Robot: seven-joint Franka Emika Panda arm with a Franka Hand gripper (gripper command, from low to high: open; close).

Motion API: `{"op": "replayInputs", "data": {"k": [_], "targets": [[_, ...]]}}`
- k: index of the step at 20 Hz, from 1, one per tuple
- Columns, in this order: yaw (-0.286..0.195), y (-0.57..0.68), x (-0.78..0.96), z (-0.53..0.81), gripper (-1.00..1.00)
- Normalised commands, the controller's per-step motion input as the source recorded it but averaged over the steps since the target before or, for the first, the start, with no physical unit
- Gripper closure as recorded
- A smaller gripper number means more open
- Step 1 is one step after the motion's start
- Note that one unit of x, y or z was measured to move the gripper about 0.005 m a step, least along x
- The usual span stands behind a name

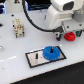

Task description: Insert the blue gear onto the right peg, followed by the red gear

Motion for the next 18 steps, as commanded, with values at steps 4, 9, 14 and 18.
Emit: {"op": "replayInputs", "data": {"k": [4,9,14,18], "targets": [[0.0,0.01,-0.03,-0.04,1.0],[0.0,0.01,-0.02,-0.03,1.0],[0.0,0.1,0.08,0.07,1.0],[0.0,0.0,-0.03,-0.05,1.0]]}}
